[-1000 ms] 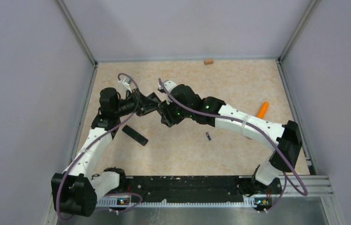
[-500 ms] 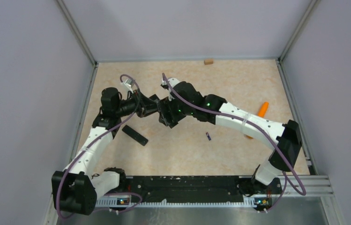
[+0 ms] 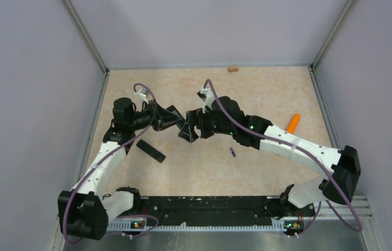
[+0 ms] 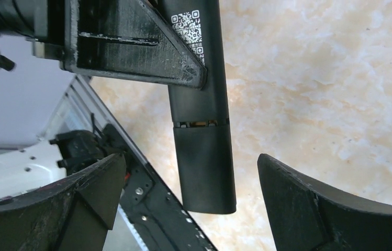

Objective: Load the batteries into the remote control
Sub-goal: Load the battery cover into the remote control.

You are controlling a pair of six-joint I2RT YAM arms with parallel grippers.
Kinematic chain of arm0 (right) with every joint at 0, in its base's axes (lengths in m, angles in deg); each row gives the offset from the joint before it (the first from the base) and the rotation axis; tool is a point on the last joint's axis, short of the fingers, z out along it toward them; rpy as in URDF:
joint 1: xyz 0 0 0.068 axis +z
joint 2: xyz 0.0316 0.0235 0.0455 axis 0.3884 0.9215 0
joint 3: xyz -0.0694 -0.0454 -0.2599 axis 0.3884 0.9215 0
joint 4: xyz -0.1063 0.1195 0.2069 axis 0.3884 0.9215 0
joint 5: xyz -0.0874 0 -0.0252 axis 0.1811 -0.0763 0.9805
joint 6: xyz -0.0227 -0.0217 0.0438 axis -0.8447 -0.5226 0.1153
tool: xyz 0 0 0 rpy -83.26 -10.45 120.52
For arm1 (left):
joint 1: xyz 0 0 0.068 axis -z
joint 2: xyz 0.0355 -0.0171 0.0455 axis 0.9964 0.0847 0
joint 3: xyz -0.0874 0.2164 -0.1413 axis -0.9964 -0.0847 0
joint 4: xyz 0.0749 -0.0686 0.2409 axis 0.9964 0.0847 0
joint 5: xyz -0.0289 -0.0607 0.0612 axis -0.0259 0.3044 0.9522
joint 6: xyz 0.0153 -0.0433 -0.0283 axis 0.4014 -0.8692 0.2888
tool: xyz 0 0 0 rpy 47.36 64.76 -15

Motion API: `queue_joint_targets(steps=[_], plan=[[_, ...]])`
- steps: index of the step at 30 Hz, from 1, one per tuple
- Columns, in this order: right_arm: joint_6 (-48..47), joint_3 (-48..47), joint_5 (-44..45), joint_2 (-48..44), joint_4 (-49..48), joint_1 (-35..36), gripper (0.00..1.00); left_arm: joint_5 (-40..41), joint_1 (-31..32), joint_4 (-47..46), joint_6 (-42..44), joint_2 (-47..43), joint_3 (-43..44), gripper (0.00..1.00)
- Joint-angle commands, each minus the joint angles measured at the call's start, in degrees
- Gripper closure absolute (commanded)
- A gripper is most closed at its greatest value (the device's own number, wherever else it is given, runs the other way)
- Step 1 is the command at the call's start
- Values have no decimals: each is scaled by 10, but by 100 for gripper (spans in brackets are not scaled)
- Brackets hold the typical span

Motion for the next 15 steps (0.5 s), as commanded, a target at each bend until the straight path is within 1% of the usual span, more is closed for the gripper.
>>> queue_joint_targets(steps=[1, 5, 7, 9, 12, 15], plan=[[108, 72, 20, -77, -140, -6, 2, 0, -2, -20, -5, -6, 9, 100], [227, 182, 86, -136, -241, -6, 4, -1, -3, -29, -15, -17, 6, 100], [286, 227, 118, -157, -265, -6, 4, 1, -3, -33, -22, -23, 5, 100], [317, 249, 131, -169, -281, -6, 4, 0, -3, -38, -31, -27, 3, 100], [350, 268, 124, -169, -319, -6, 5, -5, -3, -49, -49, -33, 1, 100], [388, 274, 94, -151, -384, -5, 15, -6, -3, -67, -69, -42, -8, 100]])
